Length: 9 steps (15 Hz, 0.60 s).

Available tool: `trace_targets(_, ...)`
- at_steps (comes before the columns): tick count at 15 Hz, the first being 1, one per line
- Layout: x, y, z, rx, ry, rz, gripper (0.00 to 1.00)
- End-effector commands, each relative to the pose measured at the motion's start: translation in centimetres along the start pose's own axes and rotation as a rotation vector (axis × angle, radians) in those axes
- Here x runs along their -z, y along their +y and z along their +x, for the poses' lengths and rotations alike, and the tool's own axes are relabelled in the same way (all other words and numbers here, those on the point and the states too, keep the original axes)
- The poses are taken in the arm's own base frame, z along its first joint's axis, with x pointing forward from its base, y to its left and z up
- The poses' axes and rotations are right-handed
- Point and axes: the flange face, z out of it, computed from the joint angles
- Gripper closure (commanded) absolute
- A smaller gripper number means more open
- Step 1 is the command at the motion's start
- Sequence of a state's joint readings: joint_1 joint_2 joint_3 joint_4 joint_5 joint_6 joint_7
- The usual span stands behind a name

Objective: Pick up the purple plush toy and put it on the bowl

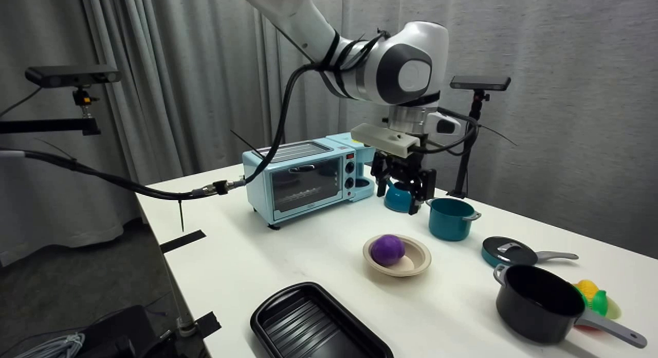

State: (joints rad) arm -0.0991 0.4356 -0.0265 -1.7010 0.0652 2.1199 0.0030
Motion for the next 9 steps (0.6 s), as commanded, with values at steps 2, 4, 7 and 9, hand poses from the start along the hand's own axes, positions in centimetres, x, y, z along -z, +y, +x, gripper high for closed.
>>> trace_targets(2, 0.2, 0.5, -0.9, -0.005, 0.007, -0.001, 0.00)
trace_targets(4, -0.3, 0.2, -0.2, -0.003, -0.010, -0.001, 0.00)
trace_targets(7, -0.5, 0.5, -0.8, -0.008, -0.016, -0.003, 0.00)
trace_targets(9, -0.3, 0.5, -0.8, -0.008, -0.014, -0.003, 0.00)
